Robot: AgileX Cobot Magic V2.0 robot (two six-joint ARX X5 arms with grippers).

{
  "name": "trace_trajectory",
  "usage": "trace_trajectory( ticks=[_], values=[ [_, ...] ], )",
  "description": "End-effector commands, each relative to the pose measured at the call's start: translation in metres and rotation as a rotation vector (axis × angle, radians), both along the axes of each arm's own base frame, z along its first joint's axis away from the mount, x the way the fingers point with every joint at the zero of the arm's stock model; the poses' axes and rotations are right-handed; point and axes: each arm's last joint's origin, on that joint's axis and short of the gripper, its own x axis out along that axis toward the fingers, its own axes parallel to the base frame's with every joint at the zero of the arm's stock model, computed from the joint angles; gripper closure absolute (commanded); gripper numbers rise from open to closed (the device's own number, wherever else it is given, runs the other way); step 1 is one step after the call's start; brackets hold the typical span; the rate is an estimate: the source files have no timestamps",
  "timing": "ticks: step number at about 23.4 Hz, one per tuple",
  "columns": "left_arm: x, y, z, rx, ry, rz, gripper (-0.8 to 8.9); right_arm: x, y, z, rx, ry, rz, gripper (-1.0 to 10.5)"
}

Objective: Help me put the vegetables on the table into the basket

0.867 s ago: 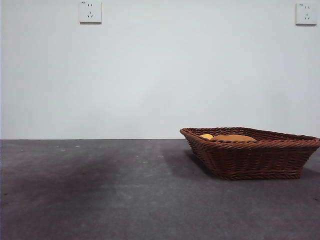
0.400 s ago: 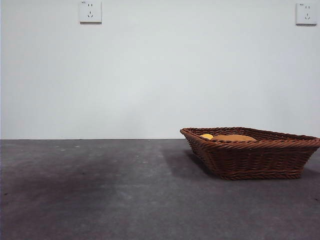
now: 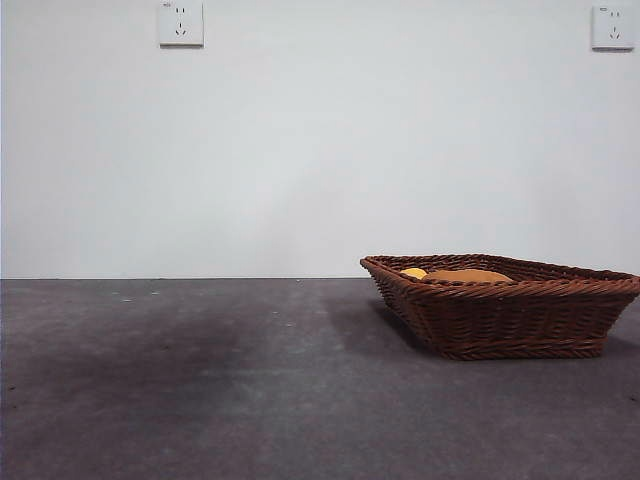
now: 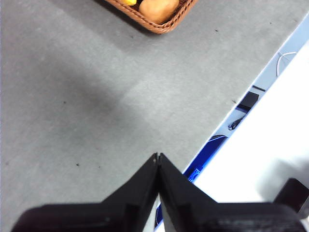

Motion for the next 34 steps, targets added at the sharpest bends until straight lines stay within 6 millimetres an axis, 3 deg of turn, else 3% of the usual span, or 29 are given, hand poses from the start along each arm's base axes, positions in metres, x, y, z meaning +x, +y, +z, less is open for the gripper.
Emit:
trace_trajectory(
  ticks=[1, 6, 8, 10, 12, 15, 19, 21, 27, 34],
  values=[
    [0.003, 0.006, 0.001, -0.011, -0.004, 0.053, 8.17, 0.015, 0.0, -0.006, 0.008, 0.065, -0.003, 9.6],
    [0.012, 0.022, 0.001, 0.014, -0.057, 0.111, 8.17, 0.05, -0.002, -0.017, 0.012, 0.159, -0.005, 9.6],
    [0.018, 0.03, -0.001, -0.009, -0.173, 0.109, 8.17, 0.069, -0.003, -0.024, 0.014, 0.211, -0.004, 9.6],
    [0.023, 0.037, -0.015, -0.089, -0.345, 0.06, 8.17, 0.09, -0.003, -0.034, 0.016, 0.27, -0.005, 9.6],
    [0.023, 0.048, -0.044, -0.167, -0.5, 0.083, 8.18, 0.109, -0.004, -0.043, 0.018, 0.315, -0.005, 9.6],
    [0.022, 0.068, -0.112, -0.249, -0.678, 0.206, 8.17, 0.137, -0.005, -0.056, 0.019, 0.348, -0.005, 9.6],
    [0.014, 0.083, -0.197, -0.416, -0.705, 0.353, 8.17, 0.167, -0.006, -0.067, 0.018, 0.328, -0.005, 9.6],
    [0.012, 0.088, -0.221, -0.446, -0.718, 0.412, 8.17, 0.179, -0.007, -0.07, 0.017, 0.295, -0.005, 9.6],
    [0.01, 0.101, -0.241, -0.399, -0.788, 0.577, 8.17, 0.198, -0.008, -0.064, 0.011, 0.143, -0.005, 9.6],
    [0.007, 0.104, -0.258, -0.326, -0.673, 0.677, 8.17, 0.203, -0.008, -0.058, 0.008, 0.063, -0.004, 9.6]
  ],
)
